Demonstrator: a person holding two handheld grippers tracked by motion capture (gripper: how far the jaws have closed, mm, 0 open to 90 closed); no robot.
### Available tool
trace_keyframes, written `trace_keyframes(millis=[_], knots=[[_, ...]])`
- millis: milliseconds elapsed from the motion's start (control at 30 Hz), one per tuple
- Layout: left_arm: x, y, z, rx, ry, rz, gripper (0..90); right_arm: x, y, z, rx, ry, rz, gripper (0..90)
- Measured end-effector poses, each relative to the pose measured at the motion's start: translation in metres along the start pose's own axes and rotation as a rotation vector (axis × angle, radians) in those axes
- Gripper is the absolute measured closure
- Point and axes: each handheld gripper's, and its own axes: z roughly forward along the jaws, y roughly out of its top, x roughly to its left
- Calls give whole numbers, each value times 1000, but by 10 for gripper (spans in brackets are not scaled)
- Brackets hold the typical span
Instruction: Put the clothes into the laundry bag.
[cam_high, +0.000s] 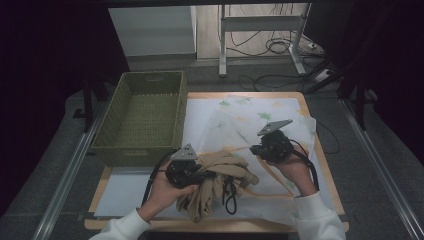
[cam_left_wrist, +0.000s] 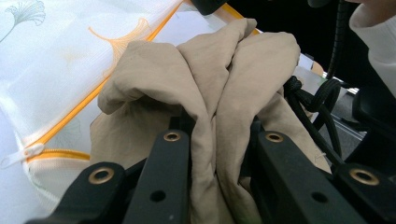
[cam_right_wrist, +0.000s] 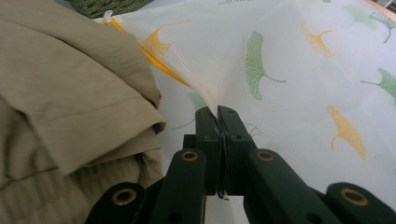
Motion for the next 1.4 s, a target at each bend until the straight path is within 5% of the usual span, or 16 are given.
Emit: trace_keyframes(millis=[700,1167,1400], knots=[[7,6,28,26,8,-19,797,2,1,-3,-8,4,-9,868],[-5,5,46,65,10,33,797,1,1,-5,-16,4,-9,868],[1,8,48,49,28,15,797,2,2,-5,-16,5,-8,868]])
